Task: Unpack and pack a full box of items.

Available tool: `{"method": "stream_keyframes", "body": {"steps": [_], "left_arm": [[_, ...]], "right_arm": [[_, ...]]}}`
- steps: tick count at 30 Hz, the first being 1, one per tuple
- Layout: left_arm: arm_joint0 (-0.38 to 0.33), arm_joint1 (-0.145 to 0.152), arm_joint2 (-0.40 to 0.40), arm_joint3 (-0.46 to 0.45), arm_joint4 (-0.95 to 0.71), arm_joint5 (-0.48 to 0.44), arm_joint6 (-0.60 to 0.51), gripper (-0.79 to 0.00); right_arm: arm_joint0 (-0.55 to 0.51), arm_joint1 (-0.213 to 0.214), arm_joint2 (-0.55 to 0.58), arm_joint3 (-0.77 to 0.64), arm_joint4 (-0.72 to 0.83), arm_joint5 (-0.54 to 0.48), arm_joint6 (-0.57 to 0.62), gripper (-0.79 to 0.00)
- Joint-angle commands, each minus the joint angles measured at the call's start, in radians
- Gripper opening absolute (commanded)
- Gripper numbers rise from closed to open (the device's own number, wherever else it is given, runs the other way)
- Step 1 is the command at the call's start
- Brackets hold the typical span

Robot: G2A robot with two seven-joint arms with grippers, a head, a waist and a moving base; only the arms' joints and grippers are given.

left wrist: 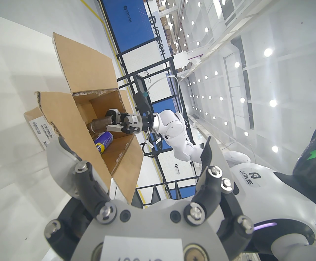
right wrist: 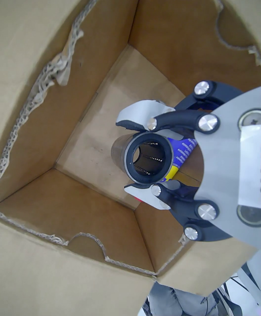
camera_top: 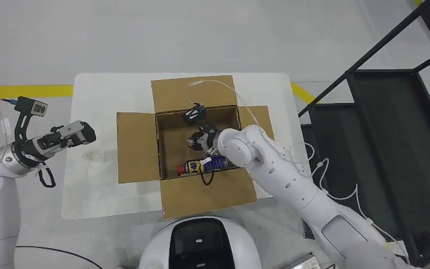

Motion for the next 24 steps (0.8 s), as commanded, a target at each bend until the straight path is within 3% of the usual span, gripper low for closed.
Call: {"method": "stream_keyframes", "body": {"steps": [1,15,24], "left_arm": [[0.000,0.000,0.000,0.000,0.000,0.000,0.000,0.000],[0.000,0.000,0.000,0.000,0.000,0.000,0.000,0.000],[0.000,0.000,0.000,0.000,0.000,0.000,0.000,0.000]], "right_arm": [[-0.035,0.015,0.052,-0.051,-0.007,-0.015,0.022,-0.785],[-0.249,0.085,0.322,-0.372,-0.066,-0.073,0.117,-0.785],[-0.258,0.087,0.331,-0.382,-0.060,-0.076,0.114,-0.785]]}}
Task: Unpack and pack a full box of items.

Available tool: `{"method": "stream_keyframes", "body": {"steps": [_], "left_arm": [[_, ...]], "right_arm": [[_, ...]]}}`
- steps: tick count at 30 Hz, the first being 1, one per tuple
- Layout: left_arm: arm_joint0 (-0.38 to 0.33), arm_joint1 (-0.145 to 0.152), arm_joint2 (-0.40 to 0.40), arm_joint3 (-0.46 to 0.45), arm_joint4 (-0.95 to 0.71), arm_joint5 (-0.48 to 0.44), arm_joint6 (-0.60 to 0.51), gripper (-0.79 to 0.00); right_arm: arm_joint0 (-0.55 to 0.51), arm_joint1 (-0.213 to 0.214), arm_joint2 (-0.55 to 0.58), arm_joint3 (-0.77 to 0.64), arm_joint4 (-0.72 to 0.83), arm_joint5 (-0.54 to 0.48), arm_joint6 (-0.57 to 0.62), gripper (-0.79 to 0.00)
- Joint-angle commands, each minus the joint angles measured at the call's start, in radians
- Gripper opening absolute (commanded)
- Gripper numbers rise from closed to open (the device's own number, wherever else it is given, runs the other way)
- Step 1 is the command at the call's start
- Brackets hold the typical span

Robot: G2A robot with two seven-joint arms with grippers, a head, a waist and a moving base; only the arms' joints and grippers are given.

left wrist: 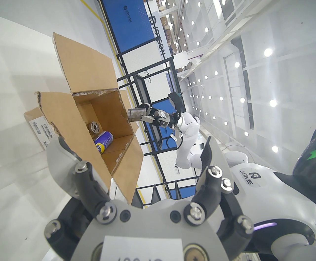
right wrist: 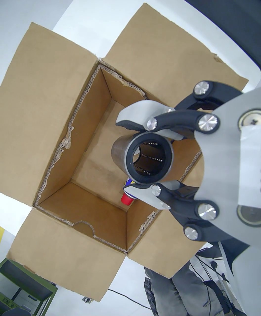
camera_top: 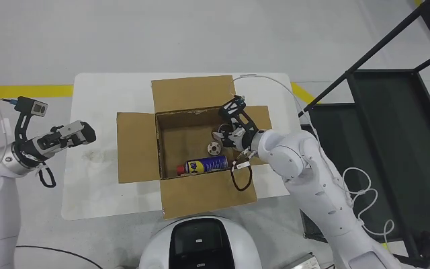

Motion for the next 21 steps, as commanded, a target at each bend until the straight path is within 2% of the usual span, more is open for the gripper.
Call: {"method": "stream_keyframes", "body": {"steps": [1,18,21], "left_arm": [[0.000,0.000,0.000,0.000,0.000,0.000,0.000,0.000],[0.000,0.000,0.000,0.000,0.000,0.000,0.000,0.000],[0.000,0.000,0.000,0.000,0.000,0.000,0.000,0.000]], "right_arm": [[0.000,0.000,0.000,0.000,0.000,0.000,0.000,-0.785],[-0.007,0.001,0.011,-0.004,0.004,-0.006,-0.018,-0.785],[-0.019,0.012,0.056,-0.052,-0.068,-0.023,0.003,-0.785]]}}
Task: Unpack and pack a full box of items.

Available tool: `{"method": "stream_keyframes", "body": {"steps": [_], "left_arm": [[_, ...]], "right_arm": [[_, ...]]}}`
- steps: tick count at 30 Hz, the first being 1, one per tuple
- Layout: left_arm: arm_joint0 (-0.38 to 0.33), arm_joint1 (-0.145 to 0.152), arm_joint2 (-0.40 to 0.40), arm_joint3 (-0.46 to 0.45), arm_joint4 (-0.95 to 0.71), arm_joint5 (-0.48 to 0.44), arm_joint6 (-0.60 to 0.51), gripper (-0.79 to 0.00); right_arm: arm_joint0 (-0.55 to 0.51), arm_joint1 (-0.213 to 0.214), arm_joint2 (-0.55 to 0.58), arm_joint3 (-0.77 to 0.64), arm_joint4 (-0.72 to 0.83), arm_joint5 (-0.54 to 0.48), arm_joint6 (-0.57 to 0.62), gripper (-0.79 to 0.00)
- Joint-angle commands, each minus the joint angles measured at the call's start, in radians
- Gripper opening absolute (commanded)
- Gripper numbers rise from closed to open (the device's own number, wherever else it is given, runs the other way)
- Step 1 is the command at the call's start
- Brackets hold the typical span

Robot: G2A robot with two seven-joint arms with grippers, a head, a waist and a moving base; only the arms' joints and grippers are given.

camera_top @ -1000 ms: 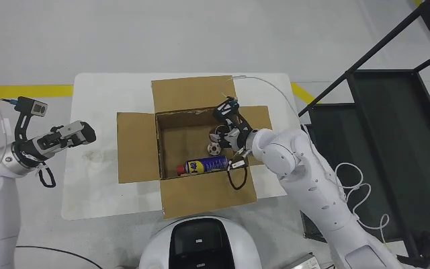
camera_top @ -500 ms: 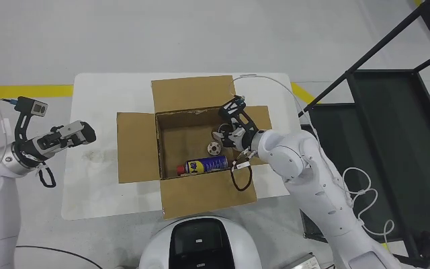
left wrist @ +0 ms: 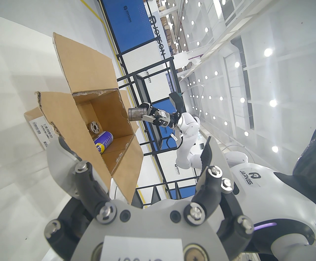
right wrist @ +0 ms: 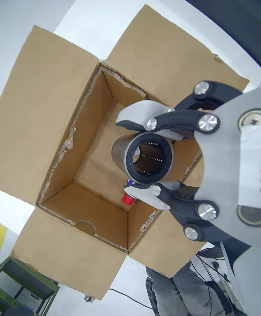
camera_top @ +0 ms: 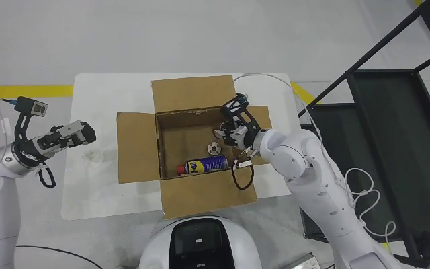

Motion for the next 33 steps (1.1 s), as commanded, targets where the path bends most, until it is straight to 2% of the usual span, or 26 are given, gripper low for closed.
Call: {"method": "stream_keyframes", "body": {"steps": [1,8,14,18,25,31,33], "left_arm": [[0.000,0.000,0.000,0.000,0.000,0.000,0.000,0.000],[0.000,0.000,0.000,0.000,0.000,0.000,0.000,0.000],[0.000,0.000,0.000,0.000,0.000,0.000,0.000,0.000],[0.000,0.000,0.000,0.000,0.000,0.000,0.000,0.000],[0.000,0.000,0.000,0.000,0.000,0.000,0.000,0.000],[0.000,0.000,0.000,0.000,0.000,0.000,0.000,0.000],[0.000,0.000,0.000,0.000,0.000,0.000,0.000,0.000]], "right_arm": [[-0.018,0.007,0.033,-0.042,-0.032,-0.009,0.024,-0.785],[-0.120,0.034,0.231,-0.135,-0.055,-0.028,0.083,-0.785],[-0.183,0.048,0.395,-0.050,-0.007,-0.034,0.069,-0.785],[-0.198,0.054,0.459,0.042,-0.004,-0.037,0.046,-0.785],[-0.164,0.060,0.489,0.242,0.025,-0.050,-0.005,-0.785],[-0.092,0.062,0.445,0.424,0.023,-0.076,-0.033,-0.785],[-0.060,0.064,0.416,0.471,-0.028,-0.081,-0.047,-0.785]]}}
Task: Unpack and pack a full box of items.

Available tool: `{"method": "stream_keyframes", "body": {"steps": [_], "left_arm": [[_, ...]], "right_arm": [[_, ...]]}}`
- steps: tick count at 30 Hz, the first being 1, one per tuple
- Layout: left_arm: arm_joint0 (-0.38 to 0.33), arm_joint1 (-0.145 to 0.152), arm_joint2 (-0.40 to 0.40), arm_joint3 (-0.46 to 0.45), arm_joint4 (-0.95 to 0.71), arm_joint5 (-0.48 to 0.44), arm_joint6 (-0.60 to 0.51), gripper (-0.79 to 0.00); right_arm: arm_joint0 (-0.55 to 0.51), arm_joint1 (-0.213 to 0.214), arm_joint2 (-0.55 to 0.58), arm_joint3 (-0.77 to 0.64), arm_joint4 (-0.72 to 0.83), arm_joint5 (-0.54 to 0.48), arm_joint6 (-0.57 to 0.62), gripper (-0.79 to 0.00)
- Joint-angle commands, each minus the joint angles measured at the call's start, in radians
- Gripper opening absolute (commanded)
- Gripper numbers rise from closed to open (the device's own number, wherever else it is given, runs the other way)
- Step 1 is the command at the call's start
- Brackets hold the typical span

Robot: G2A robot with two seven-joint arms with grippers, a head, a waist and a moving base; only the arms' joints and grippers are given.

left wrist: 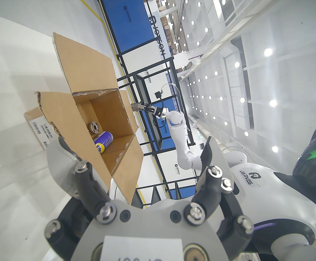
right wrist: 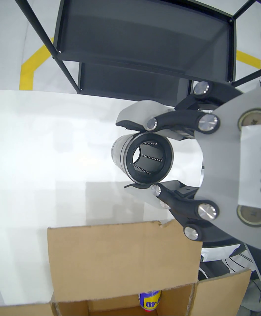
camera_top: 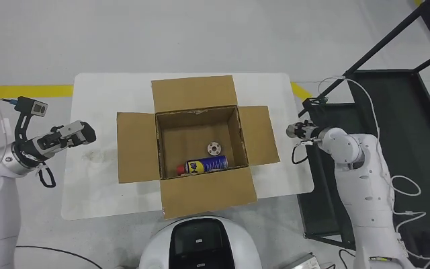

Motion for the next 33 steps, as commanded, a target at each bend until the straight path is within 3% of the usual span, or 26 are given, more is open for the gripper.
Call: {"method": "stream_keyframes", "body": {"steps": [1,14,24,26,29,31,32,33], "left_arm": [[0.000,0.000,0.000,0.000,0.000,0.000,0.000,0.000],[0.000,0.000,0.000,0.000,0.000,0.000,0.000,0.000],[0.000,0.000,0.000,0.000,0.000,0.000,0.000,0.000],[0.000,0.000,0.000,0.000,0.000,0.000,0.000,0.000],[0.000,0.000,0.000,0.000,0.000,0.000,0.000,0.000],[0.000,0.000,0.000,0.000,0.000,0.000,0.000,0.000],[0.000,0.000,0.000,0.000,0.000,0.000,0.000,0.000],[0.000,0.000,0.000,0.000,0.000,0.000,0.000,0.000]], "right_arm": [[0.032,0.000,-0.030,0.055,-0.047,-0.003,-0.011,-0.785],[0.219,-0.012,-0.157,0.406,-0.069,-0.050,-0.118,-0.785],[0.290,-0.027,-0.234,0.534,-0.074,-0.036,-0.205,-0.785],[0.297,-0.029,-0.242,0.551,-0.073,-0.036,-0.212,-0.677],[0.307,-0.030,-0.247,0.574,-0.057,-0.037,-0.219,-0.606],[0.313,-0.031,-0.249,0.589,-0.044,-0.039,-0.217,-0.471],[0.316,-0.032,-0.249,0.596,-0.036,-0.039,-0.213,-0.292],[0.320,-0.032,-0.250,0.604,-0.031,-0.037,-0.207,0.000]]}}
